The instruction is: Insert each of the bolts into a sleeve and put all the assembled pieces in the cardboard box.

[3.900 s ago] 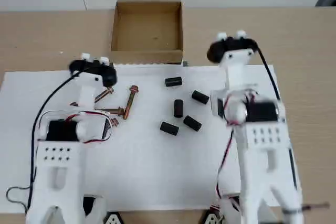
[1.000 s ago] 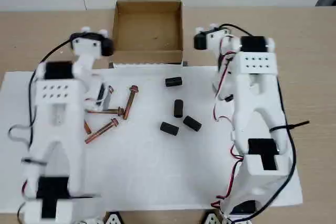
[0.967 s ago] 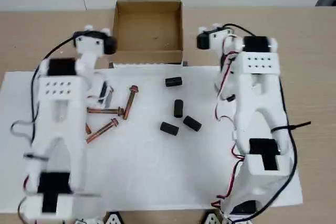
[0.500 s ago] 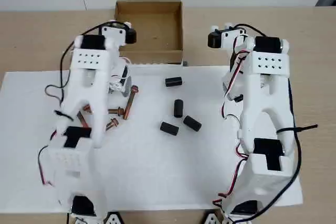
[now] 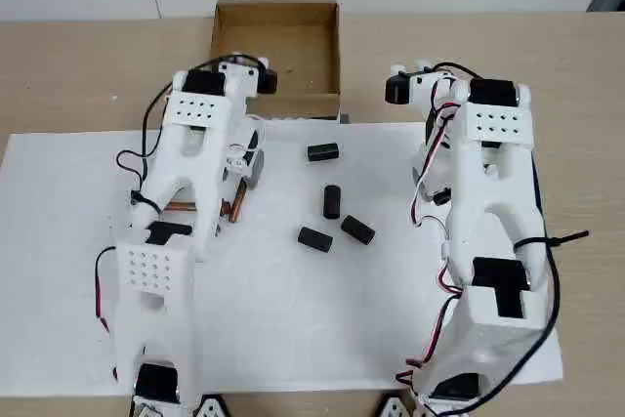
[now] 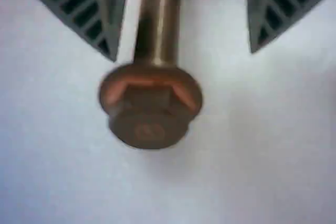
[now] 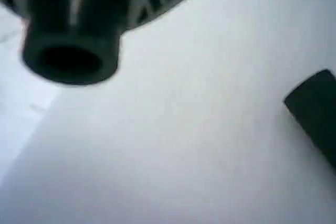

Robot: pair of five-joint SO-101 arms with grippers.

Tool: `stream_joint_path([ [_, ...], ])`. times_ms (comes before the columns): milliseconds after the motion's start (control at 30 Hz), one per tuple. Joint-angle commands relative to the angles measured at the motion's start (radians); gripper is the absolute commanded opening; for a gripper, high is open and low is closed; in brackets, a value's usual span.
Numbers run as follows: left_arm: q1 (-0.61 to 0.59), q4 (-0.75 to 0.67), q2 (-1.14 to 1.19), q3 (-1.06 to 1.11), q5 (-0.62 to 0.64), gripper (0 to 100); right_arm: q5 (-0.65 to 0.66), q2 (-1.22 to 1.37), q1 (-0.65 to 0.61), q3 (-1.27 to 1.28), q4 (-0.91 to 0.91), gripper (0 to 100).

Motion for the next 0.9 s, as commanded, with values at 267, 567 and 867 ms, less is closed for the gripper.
stream_joint_path([
  [267, 0.014, -0.058, 0.031, -0.05, -0.002, 16, -0.006, -0.062, 0.004, -0.005, -0.019, 1.0],
  [567, 0.04, -0.06, 0.035, -0.09, -0.005, 16, -0.008, -0.062, 0.002, -0.005, -0.019, 1.0],
  [867, 0.046, -0.089, 0.114, -0.091, -0.006, 16, -0.008, -0.062, 0.002, -0.005, -0.019, 1.0],
])
